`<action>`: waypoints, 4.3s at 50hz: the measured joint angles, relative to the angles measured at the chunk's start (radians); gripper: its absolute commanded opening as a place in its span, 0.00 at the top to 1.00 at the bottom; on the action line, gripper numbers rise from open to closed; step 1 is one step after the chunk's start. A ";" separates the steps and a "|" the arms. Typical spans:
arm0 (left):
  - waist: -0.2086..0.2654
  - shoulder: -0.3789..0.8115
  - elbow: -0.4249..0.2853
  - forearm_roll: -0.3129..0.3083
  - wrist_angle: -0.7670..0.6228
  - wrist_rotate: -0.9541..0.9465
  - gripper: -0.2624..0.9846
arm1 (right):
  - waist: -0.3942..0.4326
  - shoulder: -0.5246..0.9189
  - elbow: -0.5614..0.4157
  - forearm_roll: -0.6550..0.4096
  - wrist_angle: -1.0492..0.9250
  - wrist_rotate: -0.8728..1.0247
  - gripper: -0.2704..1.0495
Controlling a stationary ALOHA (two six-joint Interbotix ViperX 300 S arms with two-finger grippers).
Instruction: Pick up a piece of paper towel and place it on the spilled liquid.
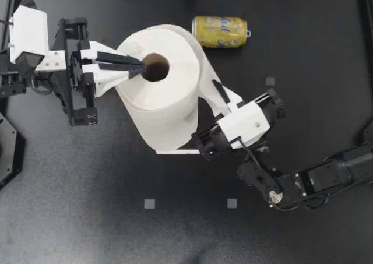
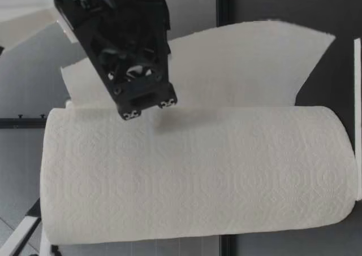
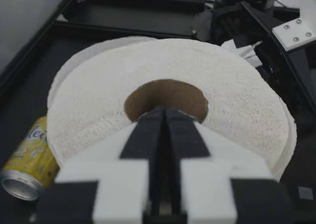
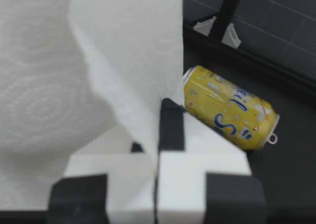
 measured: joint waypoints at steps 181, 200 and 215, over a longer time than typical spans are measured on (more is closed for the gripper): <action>0.002 -0.100 0.044 -0.061 -0.233 -0.009 0.69 | -1.048 -0.071 0.305 -0.247 -1.049 -0.236 0.53; 0.002 -0.100 0.044 -0.061 -0.232 -0.009 0.69 | -1.049 -0.072 0.328 -0.207 -0.857 -0.281 0.28; 0.002 -0.100 0.044 -0.061 -0.232 -0.006 0.69 | -1.048 -0.150 0.354 -0.002 -0.690 -0.549 0.28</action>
